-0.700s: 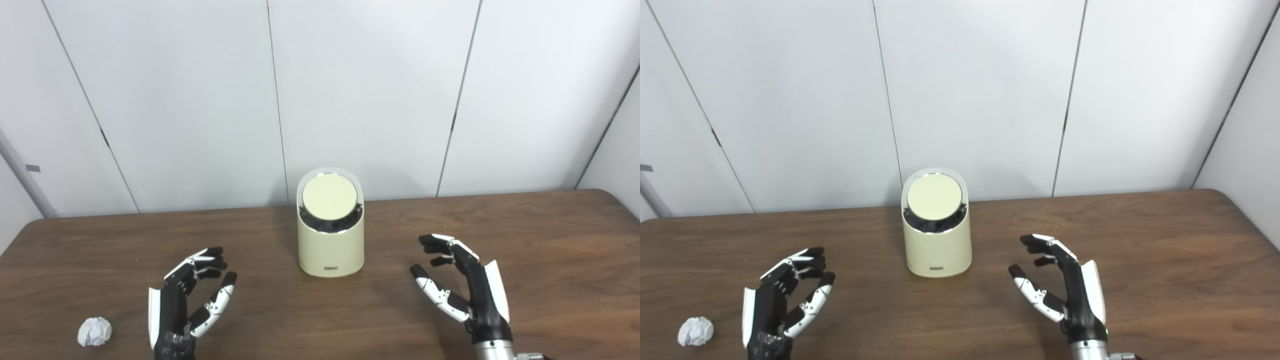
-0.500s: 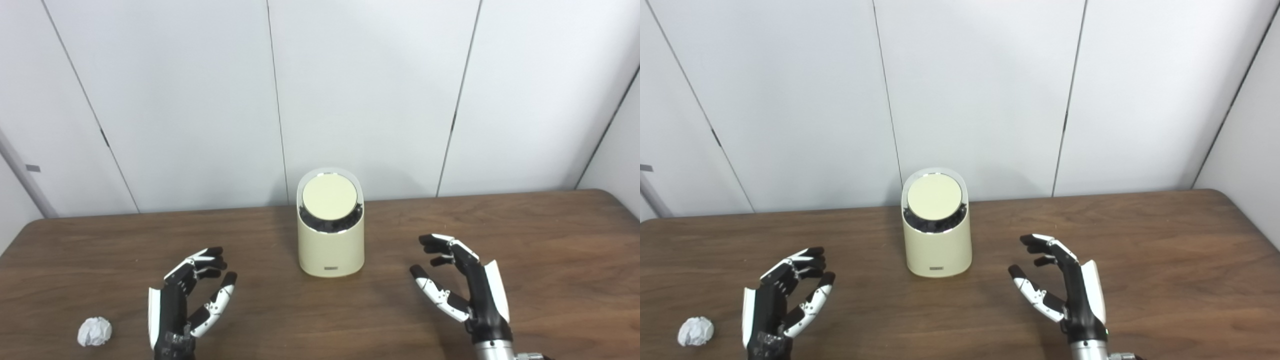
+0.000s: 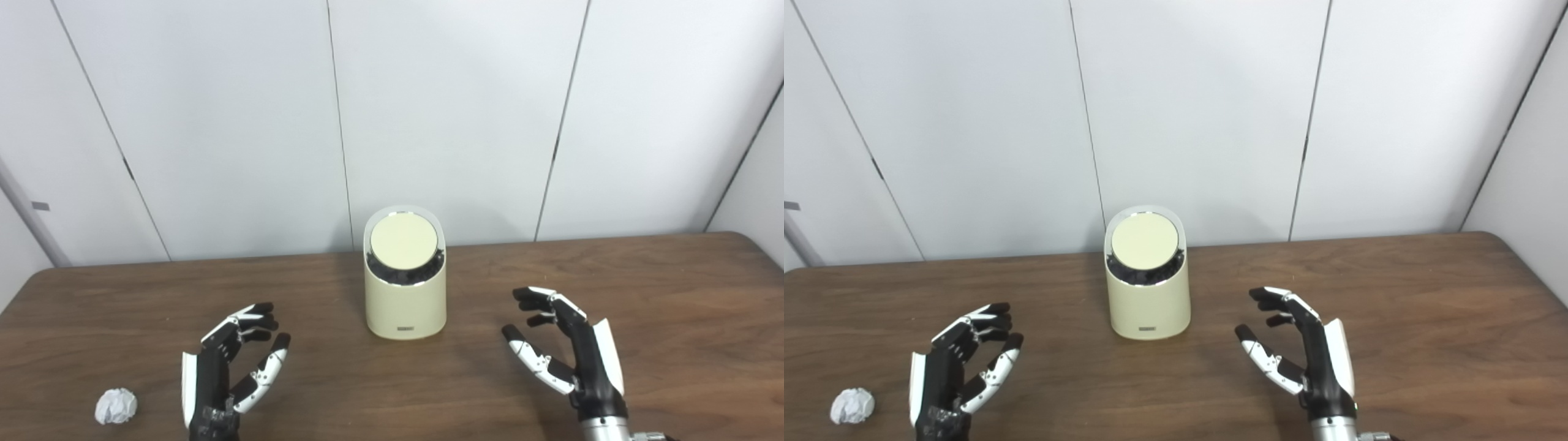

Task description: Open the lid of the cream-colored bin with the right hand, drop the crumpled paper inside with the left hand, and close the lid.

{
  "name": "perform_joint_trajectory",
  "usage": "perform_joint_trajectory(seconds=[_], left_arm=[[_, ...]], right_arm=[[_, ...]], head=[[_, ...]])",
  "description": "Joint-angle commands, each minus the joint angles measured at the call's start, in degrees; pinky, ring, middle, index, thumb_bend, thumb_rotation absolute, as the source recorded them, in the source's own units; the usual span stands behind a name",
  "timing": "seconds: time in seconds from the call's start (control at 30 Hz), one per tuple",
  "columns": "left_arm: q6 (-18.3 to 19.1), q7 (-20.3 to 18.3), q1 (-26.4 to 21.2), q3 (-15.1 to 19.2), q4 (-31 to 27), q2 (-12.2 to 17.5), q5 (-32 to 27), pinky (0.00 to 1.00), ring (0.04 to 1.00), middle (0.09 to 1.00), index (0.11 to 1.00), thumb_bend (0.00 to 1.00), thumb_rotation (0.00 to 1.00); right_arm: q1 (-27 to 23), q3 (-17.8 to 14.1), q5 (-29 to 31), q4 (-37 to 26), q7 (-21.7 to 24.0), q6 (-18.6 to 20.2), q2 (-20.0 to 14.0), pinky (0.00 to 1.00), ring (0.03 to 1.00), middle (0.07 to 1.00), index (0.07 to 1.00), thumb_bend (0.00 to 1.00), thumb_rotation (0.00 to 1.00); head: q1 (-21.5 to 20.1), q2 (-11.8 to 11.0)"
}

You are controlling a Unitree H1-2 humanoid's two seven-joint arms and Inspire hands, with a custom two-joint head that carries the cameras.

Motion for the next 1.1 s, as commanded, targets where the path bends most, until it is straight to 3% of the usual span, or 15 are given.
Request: perform_joint_trajectory(seconds=[0.0, 0.13, 0.23, 0.27, 0.33, 0.47, 0.7, 0.8, 1.07], left_arm=[[-0.84, 0.21, 2.47, -0.18, 1.15, 0.19, 1.39, 0.58, 0.679, 0.705, 0.497, 0.48, 0.07], [-0.97, 0.39, 2.43, -0.09, 1.15, -0.03, 1.27, 0.58, 0.675, 0.701, 0.497, 0.48, 0.07], [-0.58, 0.37, 2.54, -0.05, 1.01, -0.1, 1.25, 0.58, 0.679, 0.704, 0.497, 0.48, 0.07], [-0.39, 0.37, 2.64, -0.03, 0.85, -0.15, 1.26, 0.59, 0.68, 0.705, 0.497, 0.48, 0.07], [-0.2, 0.42, 2.88, -0.03, 0.52, -0.25, 1.46, 0.59, 0.682, 0.707, 0.497, 0.48, 0.07], [0.03, 0.41, 3.1, -0.1, 0.01, -0.37, 1.67, 0.58, 0.682, 0.707, 0.497, 0.48, 0.07], [0.04, 0.66, 3.1, -0.21, 0.01, -0.53, 2.24, 0.58, 0.679, 0.704, 0.497, 0.48, 0.07], [0.12, 0.55, 3.17, -0.27, -0.03, -0.58, 2.34, 0.59, 0.684, 0.708, 0.497, 0.48, 0.07], [-0.04, 0.79, 3.14, -0.51, 0.12, -0.93, 2.81, 0.58, 0.681, 0.703, 0.497, 0.48, 0.07]], right_arm=[[2.45, -0.09, -0.49, 0.85, -0.57, -1.22, -0.19, 0.55, 0.665, 0.69, 0.666, 0.26, 0.38], [2.14, -0.25, 1.09, -0.43, -0.07, -1.33, 0.25, 0.55, 0.66, 0.688, 0.669, 0.26, 0.41], [1.04, -0.33, 1.84, -2.32, 0.93, 1.02, 0.72, 0.56, 0.664, 0.694, 0.683, 0.34, 0.54], [0.36, -0.29, 1.42, -3.29, 1.6, 2.84, 0.76, 0.56, 0.666, 0.696, 0.688, 0.35, 0.56], [-1.07, -0.15, 0.64, -5.24, 3.15, 6.71, 0.77, 0.61, 0.728, 0.742, 0.727, 0.46, 0.7], [-4.1, 0.05, 1.33, -8.57, 5.82, 12.46, 1.14, 0.69, 0.786, 0.791, 0.769, 0.56, 0.79], [-9.95, 0.69, 2.0, -11.4, 9.66, 18.34, 0.61, 0.76, 0.846, 0.843, 0.831, 0.61, 0.85], [-12.81, 1.09, 2.24, -12.04, 11.1, 21.17, 0.66, 0.79, 0.872, 0.868, 0.852, 0.7, 0.87], [-21.12, 3.18, 0.28, -11.96, 13.72, 27.36, 0.65, 0.76, 0.878, 0.904, 0.893, 0.8, 0.82]], head=[[0.03, -0.02], [0.24, 0.04], [0.35, 0.02], [0.53, 0.15], [0.59, 0.12], [0.6, 0.31], [0.82, 0.25], [0.84, 0.18], [1.24, 0.18]])
